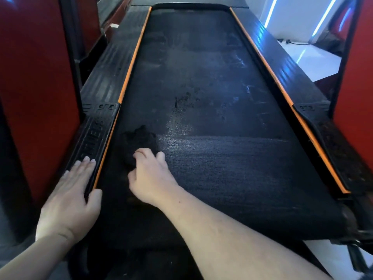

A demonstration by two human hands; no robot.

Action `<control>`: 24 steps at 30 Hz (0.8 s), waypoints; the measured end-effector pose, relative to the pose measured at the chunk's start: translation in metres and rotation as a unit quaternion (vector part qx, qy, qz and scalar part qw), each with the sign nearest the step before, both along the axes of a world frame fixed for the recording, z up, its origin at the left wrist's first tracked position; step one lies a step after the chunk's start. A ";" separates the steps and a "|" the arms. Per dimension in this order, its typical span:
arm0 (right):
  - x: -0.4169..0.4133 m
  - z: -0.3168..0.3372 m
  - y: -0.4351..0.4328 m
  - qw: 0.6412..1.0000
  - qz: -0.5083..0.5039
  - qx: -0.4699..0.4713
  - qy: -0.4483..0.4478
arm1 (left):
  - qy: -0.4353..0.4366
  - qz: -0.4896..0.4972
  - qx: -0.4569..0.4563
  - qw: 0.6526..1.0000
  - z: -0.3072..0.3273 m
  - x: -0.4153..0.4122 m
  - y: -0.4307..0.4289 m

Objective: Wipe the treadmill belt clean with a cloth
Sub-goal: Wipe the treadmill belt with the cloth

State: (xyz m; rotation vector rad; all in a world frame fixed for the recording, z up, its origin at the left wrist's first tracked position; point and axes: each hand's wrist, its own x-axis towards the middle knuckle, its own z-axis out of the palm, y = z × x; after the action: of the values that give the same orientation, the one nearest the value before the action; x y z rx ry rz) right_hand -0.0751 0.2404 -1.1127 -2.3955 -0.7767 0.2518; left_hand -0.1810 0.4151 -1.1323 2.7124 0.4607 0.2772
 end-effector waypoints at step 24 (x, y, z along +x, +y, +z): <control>0.072 0.012 -0.297 0.926 -0.342 -0.161 -0.019 | 0.015 0.025 0.037 0.999 0.013 -0.003 -0.016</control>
State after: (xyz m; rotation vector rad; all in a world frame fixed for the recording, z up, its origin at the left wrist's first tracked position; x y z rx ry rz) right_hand -0.0028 -0.0562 -1.1010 -2.8179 0.1345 0.0426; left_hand -0.1845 0.3989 -1.1196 2.7822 0.5382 0.2730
